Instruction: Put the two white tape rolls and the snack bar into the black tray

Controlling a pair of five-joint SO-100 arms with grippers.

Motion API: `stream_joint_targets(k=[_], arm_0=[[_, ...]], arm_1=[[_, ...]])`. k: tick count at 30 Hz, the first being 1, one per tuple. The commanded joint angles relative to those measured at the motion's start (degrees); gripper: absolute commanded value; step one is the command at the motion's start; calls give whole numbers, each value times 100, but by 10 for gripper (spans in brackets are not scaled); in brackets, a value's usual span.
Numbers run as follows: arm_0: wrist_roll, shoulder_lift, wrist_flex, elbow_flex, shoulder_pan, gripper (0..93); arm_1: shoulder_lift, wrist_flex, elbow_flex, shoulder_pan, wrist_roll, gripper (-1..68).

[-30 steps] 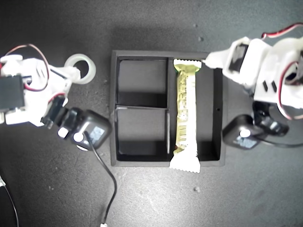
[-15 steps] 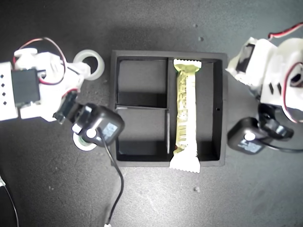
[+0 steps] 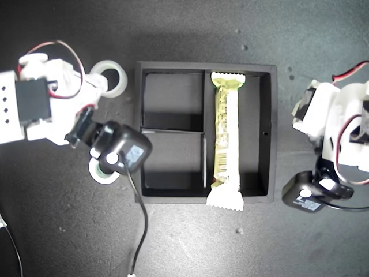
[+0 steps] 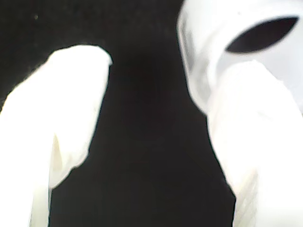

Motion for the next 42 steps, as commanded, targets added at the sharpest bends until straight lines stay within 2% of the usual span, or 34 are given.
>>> stream_joint_targets(k=[1, 9, 15, 21, 30, 36, 39, 42], arm_0=[[-70, 483, 176, -237, 53, 158], [18, -62, -185, -255, -35, 167], [88, -554, -334, -519, -44, 174], [149, -1099, -387, -826, -97, 175], [114, -1767, -598, -905, -202, 170], [316, -1960, -1301, -703, -246, 93], [316, -2004, -1485, -615, -316, 6], [237, -1740, -1529, -457, -316, 3]], arm_1=[[343, 35, -9, -70, 44, -2], [396, 35, 114, -246, 114, -2], [1072, 35, 1107, -448, 413, -2], [1837, 26, 1986, -853, 861, -2], [2030, -123, 2382, -1494, 1248, -2], [2030, -466, 2927, -2048, 1731, -2], [2030, -694, 3208, -2364, 2065, -2], [2030, -1002, 3551, -2637, 2391, -1]])
